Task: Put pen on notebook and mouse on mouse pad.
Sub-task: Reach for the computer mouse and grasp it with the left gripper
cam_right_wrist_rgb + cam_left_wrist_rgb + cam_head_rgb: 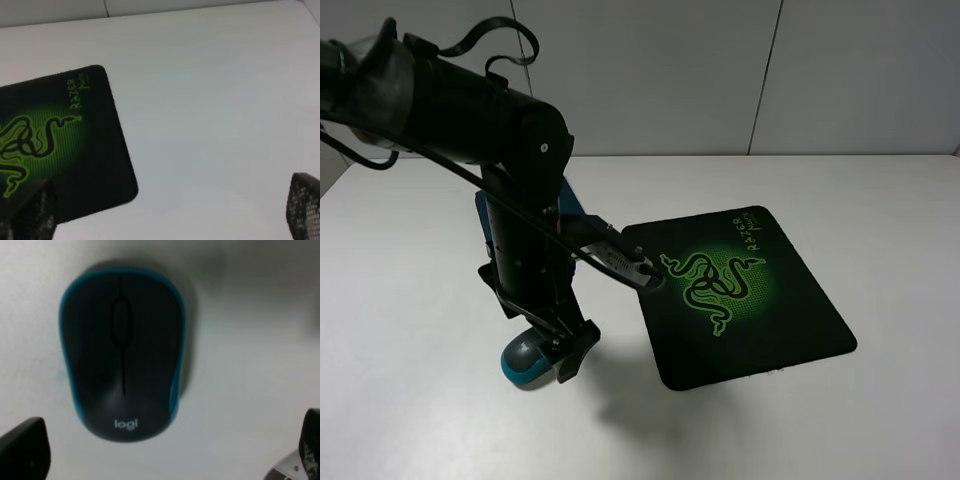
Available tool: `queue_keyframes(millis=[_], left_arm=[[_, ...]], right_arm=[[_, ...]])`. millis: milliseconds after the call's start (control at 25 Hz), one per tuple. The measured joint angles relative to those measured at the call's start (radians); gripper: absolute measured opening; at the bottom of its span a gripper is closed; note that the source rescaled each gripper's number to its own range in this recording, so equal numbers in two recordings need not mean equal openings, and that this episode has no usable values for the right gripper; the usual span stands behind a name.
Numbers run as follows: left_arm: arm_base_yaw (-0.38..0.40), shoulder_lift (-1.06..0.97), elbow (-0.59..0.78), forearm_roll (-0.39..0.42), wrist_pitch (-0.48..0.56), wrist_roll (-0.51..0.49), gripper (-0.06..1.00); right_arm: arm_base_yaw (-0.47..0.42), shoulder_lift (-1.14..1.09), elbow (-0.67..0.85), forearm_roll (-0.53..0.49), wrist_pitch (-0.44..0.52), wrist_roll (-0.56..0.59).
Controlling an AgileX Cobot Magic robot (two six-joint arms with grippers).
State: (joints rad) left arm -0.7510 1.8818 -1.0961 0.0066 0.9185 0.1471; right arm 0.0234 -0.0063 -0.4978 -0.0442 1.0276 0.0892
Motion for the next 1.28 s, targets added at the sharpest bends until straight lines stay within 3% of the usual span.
queue_keyframes(millis=[560,1080,1280], left_arm=[[0.000,-0.001,0.182,0.033,-0.339,0.026,1.00],[0.000,-0.001,0.254,0.064,-0.516,0.017,1.00],[0.000,-0.008,0.271,0.064,-0.536,-0.019,0.99]], right_arm=[[0.000,0.000,0.000,0.000,0.000,0.000],[0.000,0.000,0.000,0.000,0.000,0.000],[0.000,0.000,0.000,0.000,0.000,0.000]])
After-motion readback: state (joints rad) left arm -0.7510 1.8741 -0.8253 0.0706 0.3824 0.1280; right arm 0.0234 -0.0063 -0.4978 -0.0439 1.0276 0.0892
